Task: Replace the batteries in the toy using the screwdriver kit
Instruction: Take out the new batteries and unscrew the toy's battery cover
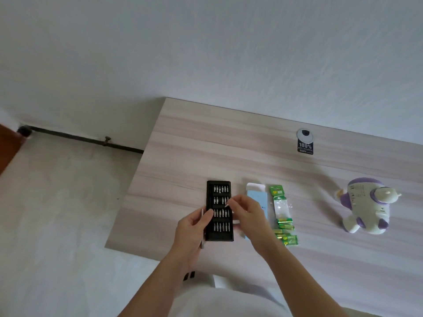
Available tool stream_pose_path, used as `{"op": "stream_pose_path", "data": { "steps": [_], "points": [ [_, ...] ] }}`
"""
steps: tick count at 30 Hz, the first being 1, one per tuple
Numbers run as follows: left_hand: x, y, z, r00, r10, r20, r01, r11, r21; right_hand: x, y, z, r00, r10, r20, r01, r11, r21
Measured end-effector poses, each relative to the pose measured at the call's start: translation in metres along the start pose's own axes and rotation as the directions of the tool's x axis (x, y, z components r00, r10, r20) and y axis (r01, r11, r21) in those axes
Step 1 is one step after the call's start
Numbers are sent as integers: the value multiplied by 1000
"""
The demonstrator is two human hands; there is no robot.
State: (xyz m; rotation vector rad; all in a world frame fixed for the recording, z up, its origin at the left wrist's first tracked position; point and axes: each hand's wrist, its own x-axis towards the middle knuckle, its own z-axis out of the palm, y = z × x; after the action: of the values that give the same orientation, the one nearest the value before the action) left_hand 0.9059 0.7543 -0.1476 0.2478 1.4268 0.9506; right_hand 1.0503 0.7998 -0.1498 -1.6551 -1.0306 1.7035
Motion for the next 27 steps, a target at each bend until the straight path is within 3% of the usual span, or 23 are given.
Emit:
{"op": "stream_pose_path", "data": {
  "steps": [5, 12, 19, 27],
  "points": [
    [28, -4, -35, 995, -53, -90, 55, 998, 23, 26, 25, 42, 995, 95, -15, -95, 995, -18],
    [76, -11, -82, 954, 53, -295, 15, 974, 224, 61, 44, 98, 986, 148, -83, -158, 979, -126],
    [103, -17, -80, 922, 231, -310, -74, 893, 444, 72, 47, 109, 974, 101, -204, -147, 964, -222],
    [100, -19, -87, 862, 354, -363, -75, 797, 599, 73, 43, 99, 973, 74, -218, -128, 961, -245]
  ]
}}
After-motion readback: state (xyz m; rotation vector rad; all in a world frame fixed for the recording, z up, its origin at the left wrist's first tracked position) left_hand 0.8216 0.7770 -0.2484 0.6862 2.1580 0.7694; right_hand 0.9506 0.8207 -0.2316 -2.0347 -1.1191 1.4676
